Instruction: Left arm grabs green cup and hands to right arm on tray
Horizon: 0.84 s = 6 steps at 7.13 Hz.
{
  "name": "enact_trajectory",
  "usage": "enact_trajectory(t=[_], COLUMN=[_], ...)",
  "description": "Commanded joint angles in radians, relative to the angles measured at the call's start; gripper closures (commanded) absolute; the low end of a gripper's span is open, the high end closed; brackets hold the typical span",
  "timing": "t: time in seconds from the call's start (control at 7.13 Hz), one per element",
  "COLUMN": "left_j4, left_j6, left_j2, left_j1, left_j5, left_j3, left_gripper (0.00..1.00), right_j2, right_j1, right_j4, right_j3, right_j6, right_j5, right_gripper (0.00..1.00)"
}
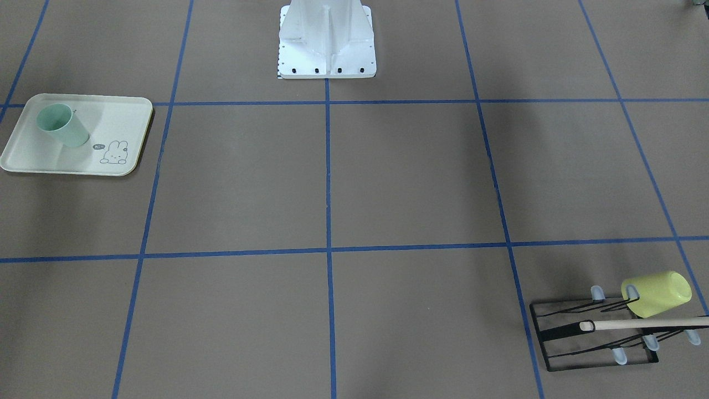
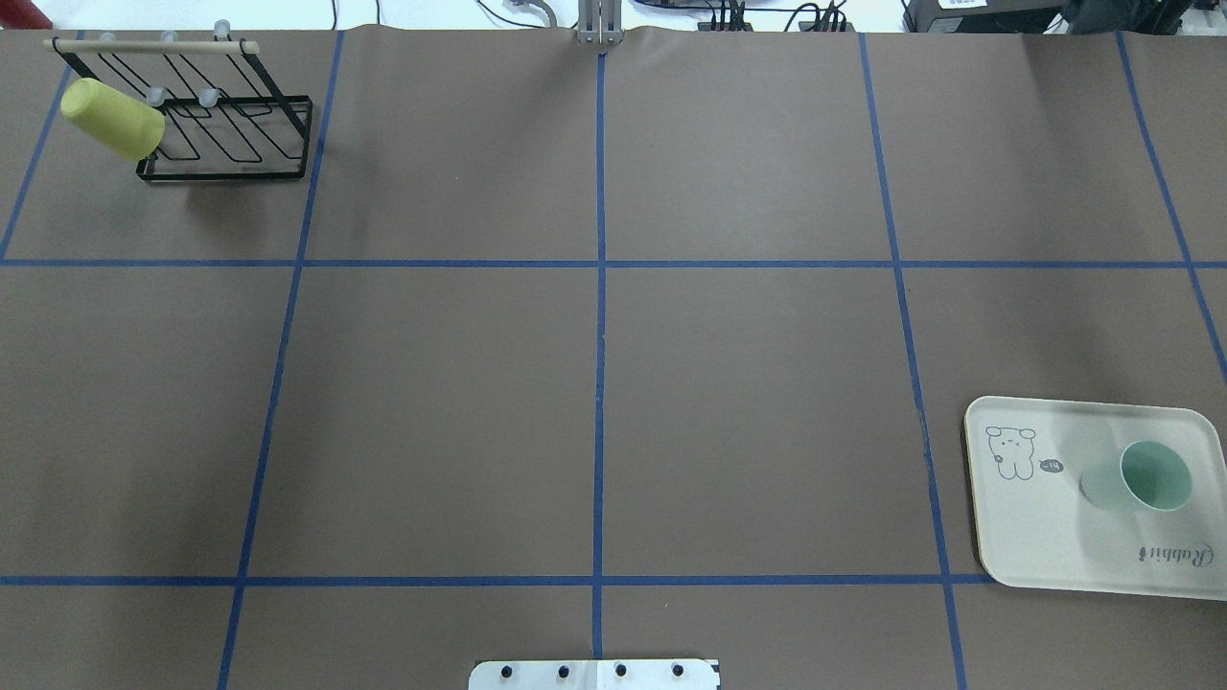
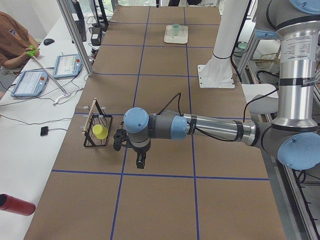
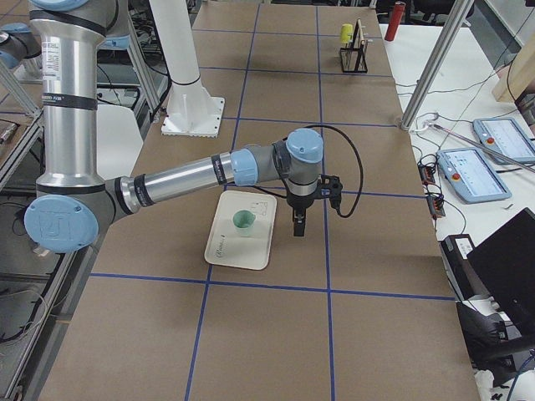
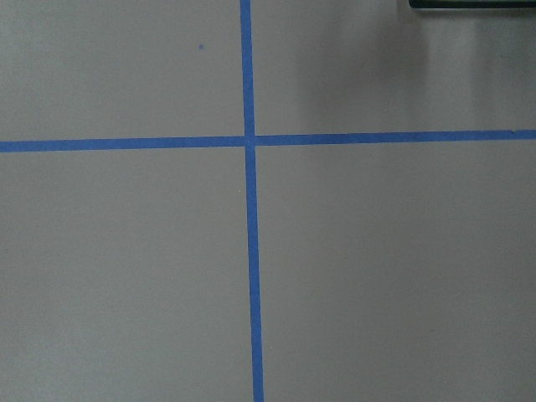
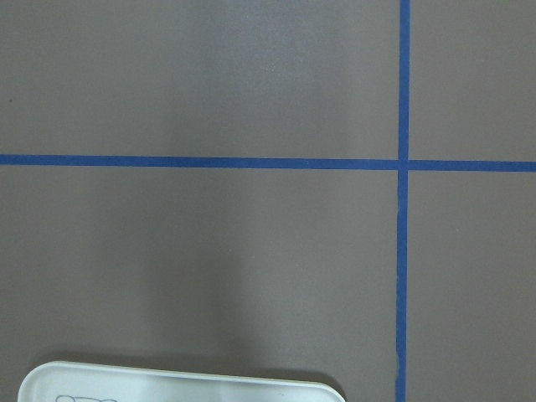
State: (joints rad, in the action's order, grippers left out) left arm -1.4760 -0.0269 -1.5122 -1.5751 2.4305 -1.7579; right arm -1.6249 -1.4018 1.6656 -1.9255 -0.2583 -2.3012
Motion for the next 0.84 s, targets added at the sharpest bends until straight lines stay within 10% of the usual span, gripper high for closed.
enact_trajectory(t=[0.0,0.7], left_j4=[0.000,-0.004], left_j6=[0.001,0.009], left_j2=[0.001,0.000], left_j1=[0.000,0.000], left_j5=[-0.002,-0.002], left_j3=[-0.005,-0.006], left_gripper=[0.00,0.00], right_j2=[-0.003,-0.003], right_j1=[0.000,0.000], right_j4=[0.000,0.000], right_j3=[-0.001,-0.003], right_j6=[0.001,0.001], right_j5=[0.000,0.002], right_gripper=[0.00,0.00])
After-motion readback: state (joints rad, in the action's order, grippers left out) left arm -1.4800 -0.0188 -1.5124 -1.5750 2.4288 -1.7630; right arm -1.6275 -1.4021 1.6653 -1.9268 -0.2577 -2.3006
